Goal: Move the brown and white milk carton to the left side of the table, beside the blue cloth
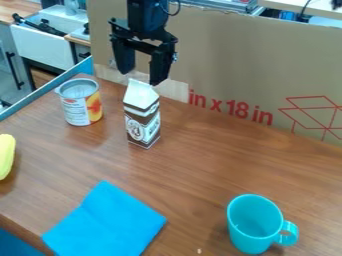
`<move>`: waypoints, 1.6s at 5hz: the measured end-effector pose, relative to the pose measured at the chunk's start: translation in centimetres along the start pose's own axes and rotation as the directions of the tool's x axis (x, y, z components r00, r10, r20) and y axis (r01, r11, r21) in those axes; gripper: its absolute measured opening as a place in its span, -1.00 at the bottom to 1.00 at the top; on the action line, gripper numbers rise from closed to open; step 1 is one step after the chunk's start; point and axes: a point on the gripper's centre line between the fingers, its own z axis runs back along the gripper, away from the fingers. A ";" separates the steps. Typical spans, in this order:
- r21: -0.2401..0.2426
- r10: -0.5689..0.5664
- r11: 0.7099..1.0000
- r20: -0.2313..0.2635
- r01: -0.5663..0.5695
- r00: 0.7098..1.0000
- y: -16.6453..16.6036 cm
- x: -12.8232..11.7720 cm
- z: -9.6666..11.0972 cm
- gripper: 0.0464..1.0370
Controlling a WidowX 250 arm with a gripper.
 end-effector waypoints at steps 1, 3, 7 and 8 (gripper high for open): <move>0.008 -0.010 1.000 -0.030 0.010 1.000 0.6 0.2 -1.0 0.94; -0.022 -0.014 1.000 -0.046 0.013 0.999 0.8 -0.2 -0.9 0.94; -0.038 0.005 0.999 -0.060 -0.008 0.998 1.6 0.0 -2.7 0.94; -0.039 0.008 0.999 -0.077 -0.011 0.997 1.5 -0.4 -3.4 0.94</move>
